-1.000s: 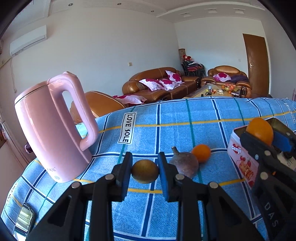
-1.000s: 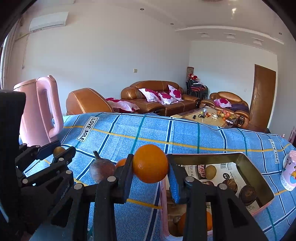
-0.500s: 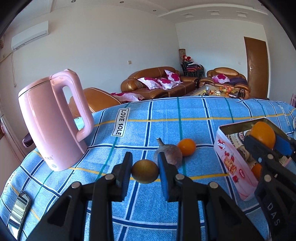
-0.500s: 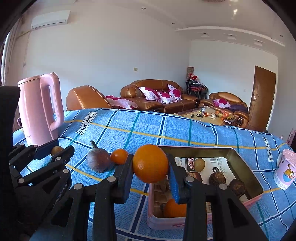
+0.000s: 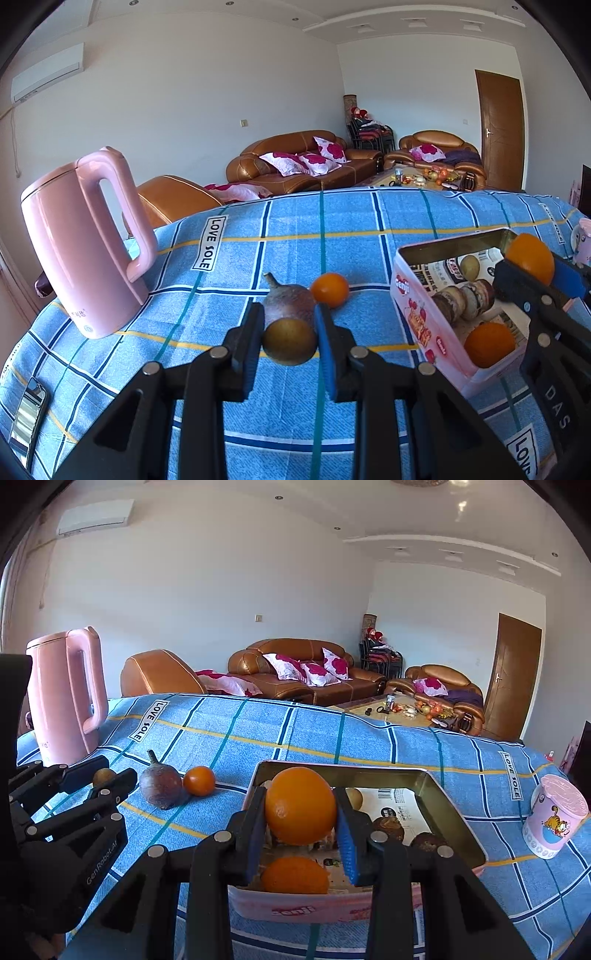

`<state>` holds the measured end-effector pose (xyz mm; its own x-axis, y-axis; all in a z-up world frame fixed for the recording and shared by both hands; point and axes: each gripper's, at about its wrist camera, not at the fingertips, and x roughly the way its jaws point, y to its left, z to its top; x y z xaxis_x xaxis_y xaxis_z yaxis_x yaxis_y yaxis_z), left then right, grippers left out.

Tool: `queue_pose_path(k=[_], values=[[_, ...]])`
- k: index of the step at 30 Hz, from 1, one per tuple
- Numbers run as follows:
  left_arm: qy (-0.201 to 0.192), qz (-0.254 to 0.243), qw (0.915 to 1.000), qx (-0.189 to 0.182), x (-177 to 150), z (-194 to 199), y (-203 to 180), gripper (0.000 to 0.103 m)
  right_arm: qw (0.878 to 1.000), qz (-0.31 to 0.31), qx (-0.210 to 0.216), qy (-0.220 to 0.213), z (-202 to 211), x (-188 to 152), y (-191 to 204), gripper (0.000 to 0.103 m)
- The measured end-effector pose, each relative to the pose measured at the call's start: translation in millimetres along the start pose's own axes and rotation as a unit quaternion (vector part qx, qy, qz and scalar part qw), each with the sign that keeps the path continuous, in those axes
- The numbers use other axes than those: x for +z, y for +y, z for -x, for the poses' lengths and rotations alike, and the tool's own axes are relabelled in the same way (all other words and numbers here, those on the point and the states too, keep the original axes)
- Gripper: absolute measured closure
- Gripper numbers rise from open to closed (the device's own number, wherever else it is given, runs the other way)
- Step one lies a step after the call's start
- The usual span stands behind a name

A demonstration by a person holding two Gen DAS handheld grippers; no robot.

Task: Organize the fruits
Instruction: 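Carry the yellow-brown fruit and the orange in both tools toward the pink tin, then open the right tool to drop the orange into the tin while the left tool releases its fruit there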

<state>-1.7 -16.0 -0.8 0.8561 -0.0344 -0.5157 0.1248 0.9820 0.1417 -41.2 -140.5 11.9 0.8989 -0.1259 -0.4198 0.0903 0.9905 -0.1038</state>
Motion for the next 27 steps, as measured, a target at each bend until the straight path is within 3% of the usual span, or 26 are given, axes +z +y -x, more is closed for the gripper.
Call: queue_pose_path(k=[27], values=[[0.012,-0.012,0.9962,-0.085,19.2,-10.7,-81.7,0.074,0.995,-0.031,-0.094,0.013,-15.5,-3.5,-108.2,0.066]])
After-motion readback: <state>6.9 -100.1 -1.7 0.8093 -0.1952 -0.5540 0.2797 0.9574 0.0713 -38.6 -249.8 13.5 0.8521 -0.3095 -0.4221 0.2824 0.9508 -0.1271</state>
